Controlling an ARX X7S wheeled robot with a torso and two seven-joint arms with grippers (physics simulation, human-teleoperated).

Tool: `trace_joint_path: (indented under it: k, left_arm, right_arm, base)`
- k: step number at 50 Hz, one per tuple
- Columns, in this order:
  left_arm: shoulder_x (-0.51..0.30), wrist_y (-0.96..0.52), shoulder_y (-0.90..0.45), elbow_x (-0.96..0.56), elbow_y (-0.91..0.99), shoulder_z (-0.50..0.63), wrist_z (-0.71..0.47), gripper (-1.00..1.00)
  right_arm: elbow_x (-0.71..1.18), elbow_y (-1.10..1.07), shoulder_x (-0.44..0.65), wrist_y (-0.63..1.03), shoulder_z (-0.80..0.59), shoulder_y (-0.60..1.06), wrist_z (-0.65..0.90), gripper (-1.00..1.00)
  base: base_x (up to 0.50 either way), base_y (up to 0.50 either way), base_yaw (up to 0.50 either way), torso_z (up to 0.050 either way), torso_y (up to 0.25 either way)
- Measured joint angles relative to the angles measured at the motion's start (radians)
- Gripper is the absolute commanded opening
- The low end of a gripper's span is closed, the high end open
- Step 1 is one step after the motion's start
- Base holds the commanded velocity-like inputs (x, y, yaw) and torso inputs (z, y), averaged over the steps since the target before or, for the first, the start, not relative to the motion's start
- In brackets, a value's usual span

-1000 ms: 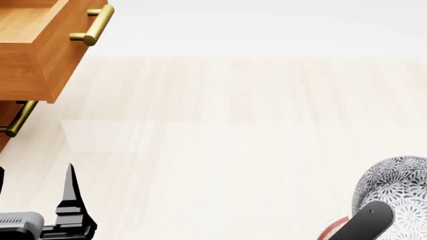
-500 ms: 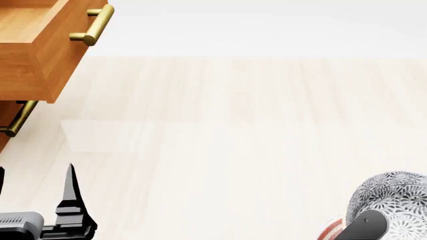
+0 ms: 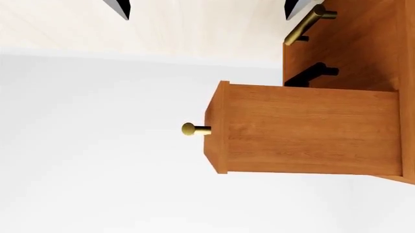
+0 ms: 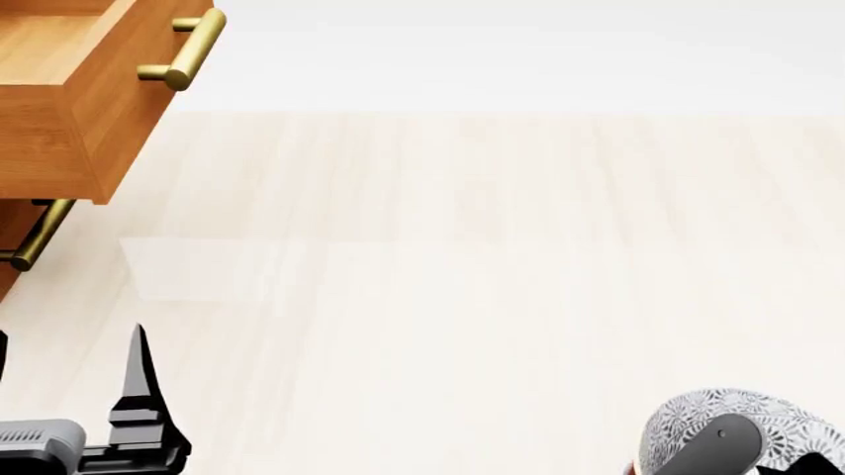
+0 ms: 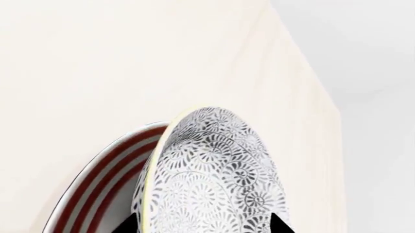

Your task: Put the bowl on the plate.

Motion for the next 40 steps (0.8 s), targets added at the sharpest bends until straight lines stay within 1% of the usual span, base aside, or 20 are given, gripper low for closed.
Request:
trace_joint_path:
  k: [27,40]
  left_arm:
    - [-0.007,0.000,0.001,-0.006,0.010,0.003,-0.005,1.00]
    - [-0.011,-0.003,0.001,-0.006,0.018,0.006,-0.009,1.00]
  right_arm:
    - [-0.015,-0.038,0.005,-0.033,0.002,-0.008,-0.020,1.00]
    - [0.009,-0.144,0.049,-0.057,0.048,0.034,0.012,1.00]
  base:
    - [0.00,0.00,0.00,0.000,0.000]
    - [0.00,0.00,0.00,0.000,0.000]
